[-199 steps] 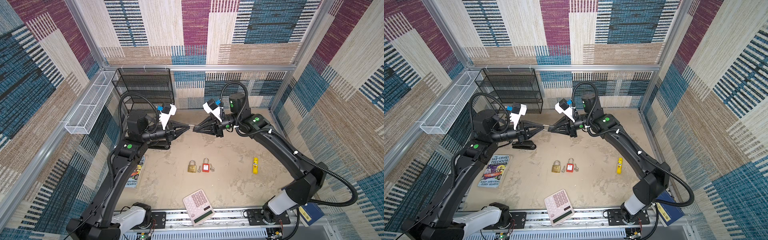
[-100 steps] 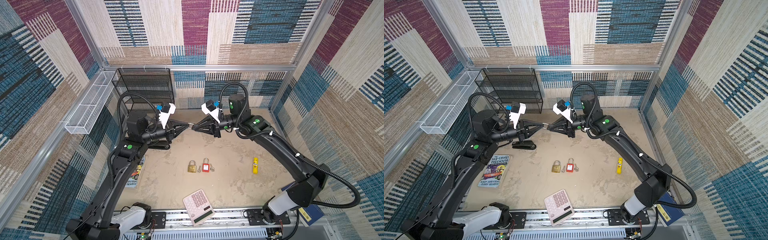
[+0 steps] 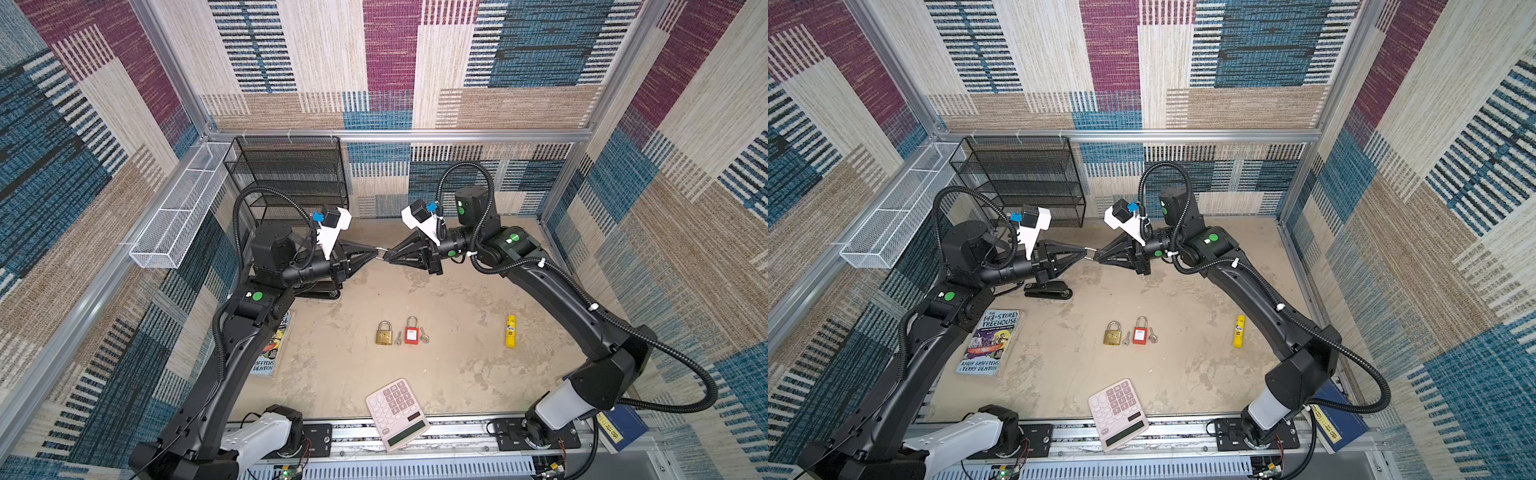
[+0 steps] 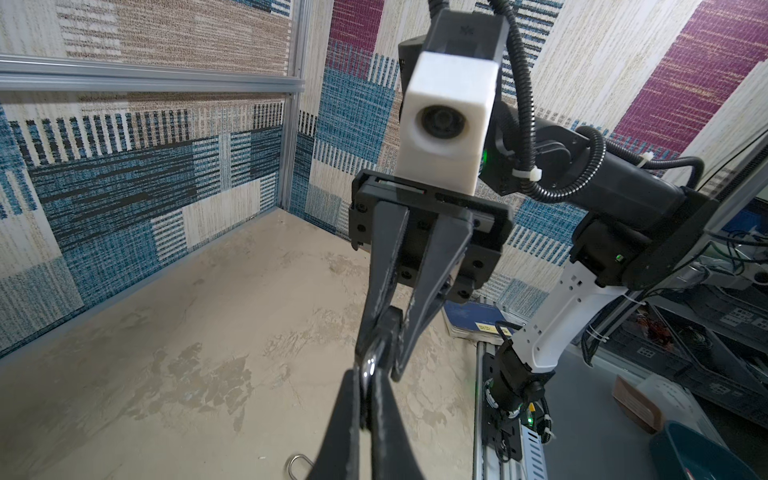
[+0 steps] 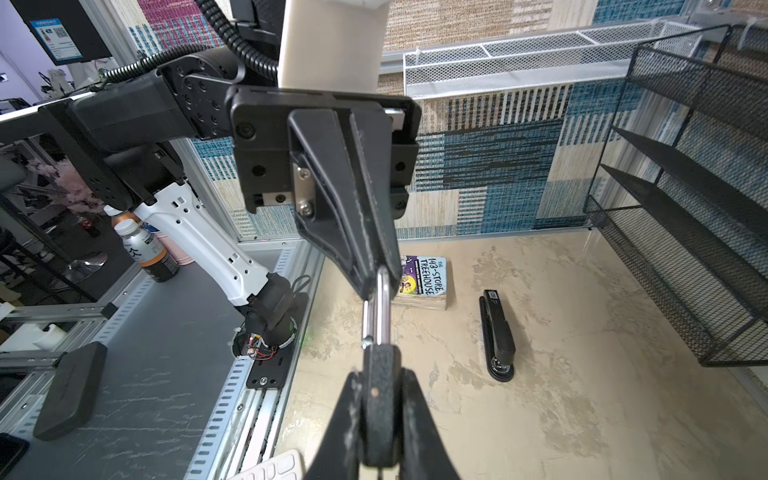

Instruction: Lock with the key

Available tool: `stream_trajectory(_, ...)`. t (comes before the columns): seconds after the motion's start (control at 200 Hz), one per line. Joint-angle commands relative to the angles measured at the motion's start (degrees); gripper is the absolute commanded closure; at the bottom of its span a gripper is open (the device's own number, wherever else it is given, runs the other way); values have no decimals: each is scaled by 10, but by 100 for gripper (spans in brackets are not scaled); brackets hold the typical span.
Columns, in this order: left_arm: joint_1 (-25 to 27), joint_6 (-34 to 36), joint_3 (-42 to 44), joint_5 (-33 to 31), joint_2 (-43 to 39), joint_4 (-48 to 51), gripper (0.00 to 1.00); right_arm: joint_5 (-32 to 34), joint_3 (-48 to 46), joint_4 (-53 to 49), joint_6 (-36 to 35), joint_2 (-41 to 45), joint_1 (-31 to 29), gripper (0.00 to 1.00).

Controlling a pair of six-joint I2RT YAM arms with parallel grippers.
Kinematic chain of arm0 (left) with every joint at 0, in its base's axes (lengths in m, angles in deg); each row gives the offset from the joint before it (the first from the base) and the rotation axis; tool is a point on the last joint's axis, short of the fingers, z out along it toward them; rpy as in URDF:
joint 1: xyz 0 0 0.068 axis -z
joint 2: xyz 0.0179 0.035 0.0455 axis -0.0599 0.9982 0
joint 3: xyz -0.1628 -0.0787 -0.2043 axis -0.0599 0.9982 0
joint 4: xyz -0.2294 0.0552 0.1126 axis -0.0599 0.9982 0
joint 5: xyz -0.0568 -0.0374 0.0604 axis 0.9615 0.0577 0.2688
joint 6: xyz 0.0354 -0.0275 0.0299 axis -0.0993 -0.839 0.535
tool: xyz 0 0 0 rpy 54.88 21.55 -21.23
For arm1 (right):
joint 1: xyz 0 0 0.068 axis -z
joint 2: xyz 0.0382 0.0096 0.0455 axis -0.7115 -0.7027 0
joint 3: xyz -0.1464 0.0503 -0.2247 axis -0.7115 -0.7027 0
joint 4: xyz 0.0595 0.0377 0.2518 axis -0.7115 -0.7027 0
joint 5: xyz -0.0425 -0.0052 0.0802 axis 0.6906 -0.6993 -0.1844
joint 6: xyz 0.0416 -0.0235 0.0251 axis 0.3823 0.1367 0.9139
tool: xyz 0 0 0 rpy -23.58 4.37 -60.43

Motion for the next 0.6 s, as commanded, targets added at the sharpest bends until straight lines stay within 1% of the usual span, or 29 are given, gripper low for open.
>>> stream_trajectory(0.0,4,35,-3,10,3,9,100,-63,14,6,2,-5,-6,100)
stream_trajectory(0.175,4,49,1,8,-2,0,100,-74,15,8,6,-3,-6,100)
stream_trajectory(0.366,4,42,23,4,-15,-38,100,-89,6,38,25,2,-6,100)
stream_trajectory(0.456,4,35,34,11,-20,-62,100,-98,3,55,36,3,-6,100)
stream_trajectory(0.526,4,30,44,21,-22,-81,100,-118,0,74,50,4,-4,100)
stream_trajectory(0.596,4,23,49,22,-25,-92,100,-111,-4,84,57,5,-3,100)
